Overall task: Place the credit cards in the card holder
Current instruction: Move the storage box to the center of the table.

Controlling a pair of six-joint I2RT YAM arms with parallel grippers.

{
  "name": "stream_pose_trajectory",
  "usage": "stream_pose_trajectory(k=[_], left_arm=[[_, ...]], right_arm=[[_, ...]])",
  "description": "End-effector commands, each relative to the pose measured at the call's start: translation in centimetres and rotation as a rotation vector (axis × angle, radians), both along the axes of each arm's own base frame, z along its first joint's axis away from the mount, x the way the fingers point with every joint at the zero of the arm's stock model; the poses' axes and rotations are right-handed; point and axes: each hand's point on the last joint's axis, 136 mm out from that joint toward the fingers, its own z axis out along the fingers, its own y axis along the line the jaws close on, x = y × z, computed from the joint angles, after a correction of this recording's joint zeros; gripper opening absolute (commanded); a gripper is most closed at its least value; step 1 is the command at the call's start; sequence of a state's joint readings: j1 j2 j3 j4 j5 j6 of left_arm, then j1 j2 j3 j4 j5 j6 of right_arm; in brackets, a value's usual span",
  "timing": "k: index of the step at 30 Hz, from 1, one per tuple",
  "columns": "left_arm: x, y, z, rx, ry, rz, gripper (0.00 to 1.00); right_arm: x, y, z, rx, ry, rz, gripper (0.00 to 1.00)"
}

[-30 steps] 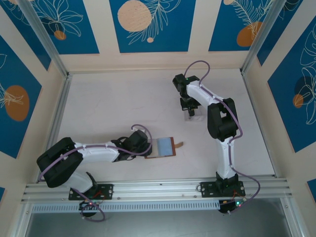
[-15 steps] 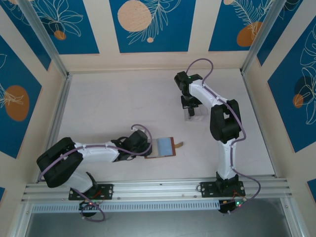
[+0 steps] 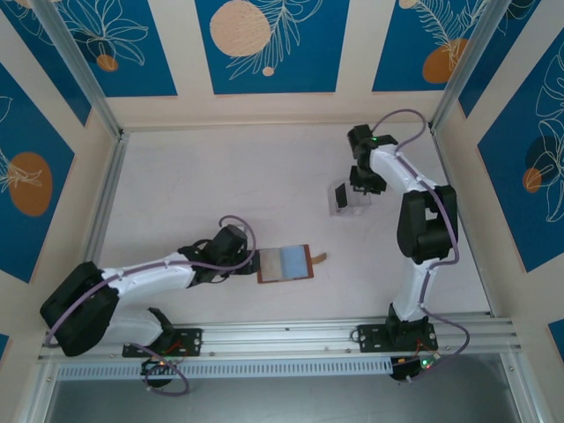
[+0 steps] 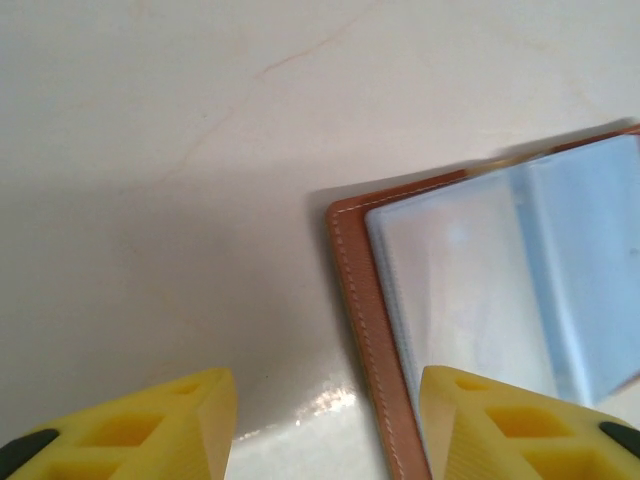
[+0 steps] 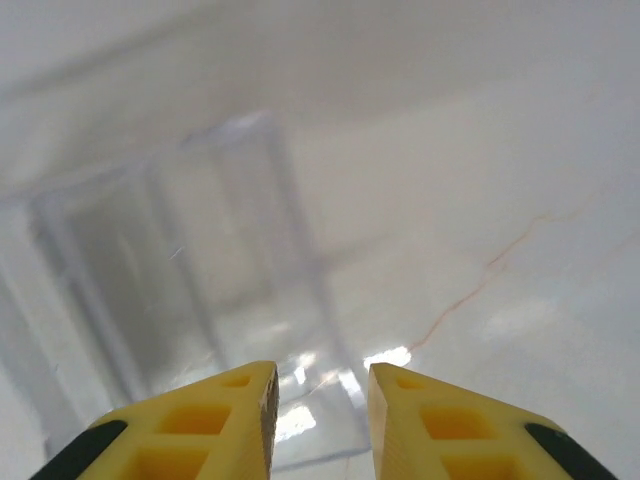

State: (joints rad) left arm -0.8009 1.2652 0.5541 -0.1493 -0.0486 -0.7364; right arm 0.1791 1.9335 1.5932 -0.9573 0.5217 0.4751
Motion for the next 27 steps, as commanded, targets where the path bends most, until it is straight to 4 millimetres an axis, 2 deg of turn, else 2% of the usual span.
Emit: stream_pose_trajectory(k=[1, 6, 12, 14, 19, 24, 27], left_arm=[[-0.4, -0.3, 1.8, -0.032, -0.006, -0.061, 0.53], [0.0, 0.1, 3.0, -0.043, -0.014, -0.052, 0.54], [0.6, 0.1, 3.8, -0.047, -0.020, -0.060, 0.55], [1.2, -0.3, 4.4, -0.054, -0.024, -0.077, 0.56], [2.7, -1.9, 5.4, -0.069, -0.025, -0.114, 0.57], [4.1, -3.2, 5.6, -0.082, -0.016, -0.135, 0.58], [4.9, -4.7, 6.0, -0.116, -0.007, -0.162, 0.57]], right_arm=[[0.6, 0.7, -0.7, 0.052, -0.011, -0.030, 0.32], [1.0, 0.8, -2.6, 0.067, 0.019, -0.033, 0.31], [0.5, 2.6, -3.7, 0.100, 0.040, 0.021, 0.12], [-0.1, 3.4, -3.9, 0.105, 0.047, 0.044, 0.07], [-1.3, 5.4, -4.0, 0.081, 0.055, 0.138, 0.01], [-3.1, 8.0, -4.6, 0.073, 0.085, 0.248, 0.00], [-4.6, 9.7, -4.8, 0.098, 0.097, 0.293, 0.00]])
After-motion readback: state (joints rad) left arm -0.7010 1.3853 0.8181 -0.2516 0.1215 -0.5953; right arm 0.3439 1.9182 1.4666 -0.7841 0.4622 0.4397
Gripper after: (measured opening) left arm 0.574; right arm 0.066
